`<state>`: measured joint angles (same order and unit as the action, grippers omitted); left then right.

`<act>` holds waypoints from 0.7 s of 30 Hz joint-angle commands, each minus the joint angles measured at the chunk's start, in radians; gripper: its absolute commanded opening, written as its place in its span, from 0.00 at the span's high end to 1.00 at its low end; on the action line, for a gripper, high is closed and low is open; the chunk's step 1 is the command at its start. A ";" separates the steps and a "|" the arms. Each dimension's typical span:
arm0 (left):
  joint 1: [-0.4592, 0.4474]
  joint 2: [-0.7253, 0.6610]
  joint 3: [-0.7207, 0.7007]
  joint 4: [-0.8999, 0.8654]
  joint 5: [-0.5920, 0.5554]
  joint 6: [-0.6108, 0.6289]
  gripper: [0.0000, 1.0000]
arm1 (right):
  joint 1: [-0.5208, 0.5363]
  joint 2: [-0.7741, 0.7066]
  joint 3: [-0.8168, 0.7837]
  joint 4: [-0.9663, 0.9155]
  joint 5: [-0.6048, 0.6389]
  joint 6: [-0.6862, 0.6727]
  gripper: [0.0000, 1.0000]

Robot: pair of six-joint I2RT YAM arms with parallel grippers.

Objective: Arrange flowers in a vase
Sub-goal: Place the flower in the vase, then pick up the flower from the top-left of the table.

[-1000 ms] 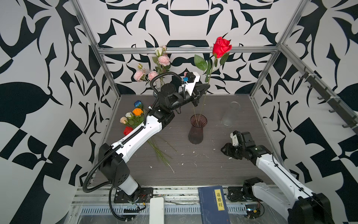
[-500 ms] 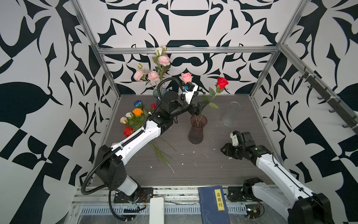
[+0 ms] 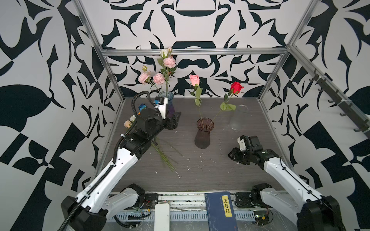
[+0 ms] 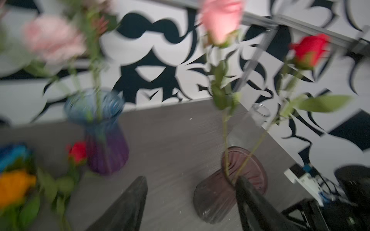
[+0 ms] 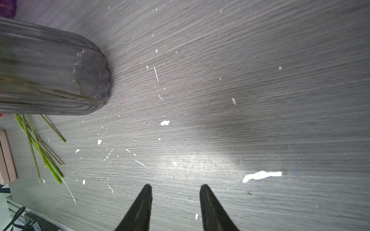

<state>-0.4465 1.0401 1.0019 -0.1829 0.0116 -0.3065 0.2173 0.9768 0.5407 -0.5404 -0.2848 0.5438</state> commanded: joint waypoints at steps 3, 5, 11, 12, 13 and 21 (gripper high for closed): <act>0.286 0.041 -0.211 -0.143 0.216 -0.235 0.43 | -0.002 0.012 0.015 0.011 -0.017 -0.021 0.57; 0.324 0.082 -0.242 -0.133 0.255 -0.243 0.45 | -0.001 0.011 0.016 0.010 -0.019 -0.021 0.56; 0.327 0.271 -0.206 -0.142 0.225 -0.217 0.62 | -0.001 0.017 0.016 0.010 -0.020 -0.021 0.56; 0.328 0.307 -0.192 -0.146 0.219 -0.208 0.65 | -0.001 0.019 0.016 0.010 -0.020 -0.021 0.56; 0.330 0.334 -0.181 -0.152 0.213 -0.201 0.67 | -0.002 0.020 0.017 0.010 -0.021 -0.021 0.56; 0.333 0.482 -0.141 -0.176 0.142 -0.192 0.69 | -0.002 0.025 0.013 0.014 -0.019 -0.021 0.57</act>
<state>-0.1177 1.4952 0.8356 -0.3275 0.1894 -0.5003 0.2173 0.9966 0.5407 -0.5404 -0.2966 0.5381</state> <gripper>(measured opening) 0.308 0.436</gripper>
